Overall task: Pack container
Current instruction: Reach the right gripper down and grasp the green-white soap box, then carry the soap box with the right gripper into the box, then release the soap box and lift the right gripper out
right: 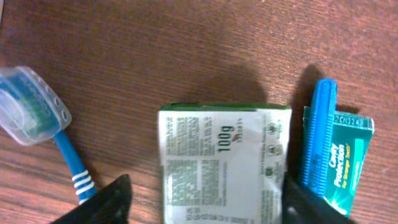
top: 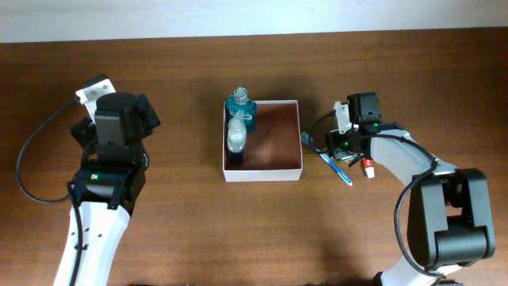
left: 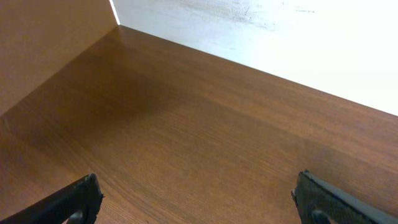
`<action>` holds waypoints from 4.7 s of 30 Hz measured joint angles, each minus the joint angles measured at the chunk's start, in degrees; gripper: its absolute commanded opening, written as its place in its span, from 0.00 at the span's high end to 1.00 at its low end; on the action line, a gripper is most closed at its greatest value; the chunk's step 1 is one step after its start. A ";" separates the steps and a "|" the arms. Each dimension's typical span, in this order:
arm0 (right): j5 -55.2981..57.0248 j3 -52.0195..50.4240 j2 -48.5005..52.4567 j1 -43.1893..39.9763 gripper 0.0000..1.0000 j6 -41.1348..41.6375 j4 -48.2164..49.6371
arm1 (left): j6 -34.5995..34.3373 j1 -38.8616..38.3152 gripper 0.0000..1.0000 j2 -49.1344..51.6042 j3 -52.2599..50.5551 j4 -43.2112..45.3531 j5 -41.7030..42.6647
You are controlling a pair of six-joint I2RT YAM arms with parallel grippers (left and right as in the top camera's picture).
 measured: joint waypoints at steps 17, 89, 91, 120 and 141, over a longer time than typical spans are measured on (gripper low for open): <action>-0.07 0.00 0.37 0.00 0.43 0.28 0.11 | 0.00 0.00 0.01 0.00 0.00 0.00 0.00; -4.83 26.60 -1.03 24.33 0.74 25.86 -24.04 | 0.00 0.00 0.01 0.00 0.00 0.00 0.00; -4.70 26.60 -1.03 24.33 0.74 25.92 -24.00 | 0.00 0.00 0.01 0.00 0.00 0.00 0.00; -4.76 25.73 -0.20 24.52 0.28 22.80 -25.70 | 0.00 0.00 0.01 0.00 0.00 0.02 0.00; -1.68 23.67 -11.63 8.90 0.34 2.62 -40.98 | 0.00 0.00 0.01 0.00 0.00 0.00 0.00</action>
